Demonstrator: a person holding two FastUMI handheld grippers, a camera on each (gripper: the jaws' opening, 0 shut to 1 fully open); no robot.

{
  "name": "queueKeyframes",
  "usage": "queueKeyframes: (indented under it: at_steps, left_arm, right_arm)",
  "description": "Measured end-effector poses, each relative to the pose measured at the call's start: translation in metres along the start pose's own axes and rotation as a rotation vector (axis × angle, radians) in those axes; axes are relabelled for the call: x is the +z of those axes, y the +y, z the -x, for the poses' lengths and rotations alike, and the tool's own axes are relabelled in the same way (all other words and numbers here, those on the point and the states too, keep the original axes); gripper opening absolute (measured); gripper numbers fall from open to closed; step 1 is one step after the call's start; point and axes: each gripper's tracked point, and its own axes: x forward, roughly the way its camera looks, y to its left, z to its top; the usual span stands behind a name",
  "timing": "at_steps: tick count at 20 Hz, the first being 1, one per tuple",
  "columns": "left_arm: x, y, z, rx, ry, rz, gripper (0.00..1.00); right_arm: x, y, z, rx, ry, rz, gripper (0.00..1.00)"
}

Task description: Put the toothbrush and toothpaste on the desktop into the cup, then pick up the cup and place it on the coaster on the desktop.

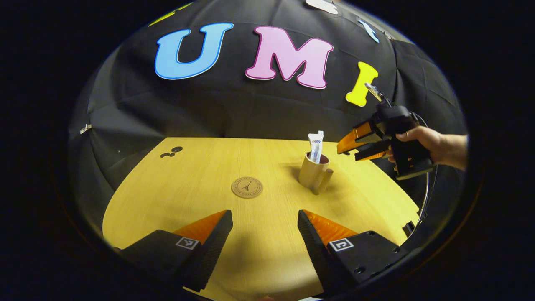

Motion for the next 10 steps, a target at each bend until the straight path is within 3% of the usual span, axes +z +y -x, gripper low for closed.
queueKeyframes:
  at_steps: [5,10]
  left_arm:
    - [-0.018,0.014,0.012,0.050,0.041,0.036,0.98]
    - [-0.025,0.025,0.030,0.125,0.051,0.110,0.97]
  right_arm:
    - [-0.033,0.021,-0.030,-0.028,0.182,0.166,0.98]
    - [-0.064,0.015,-0.058,-0.065,0.332,0.217,0.98]
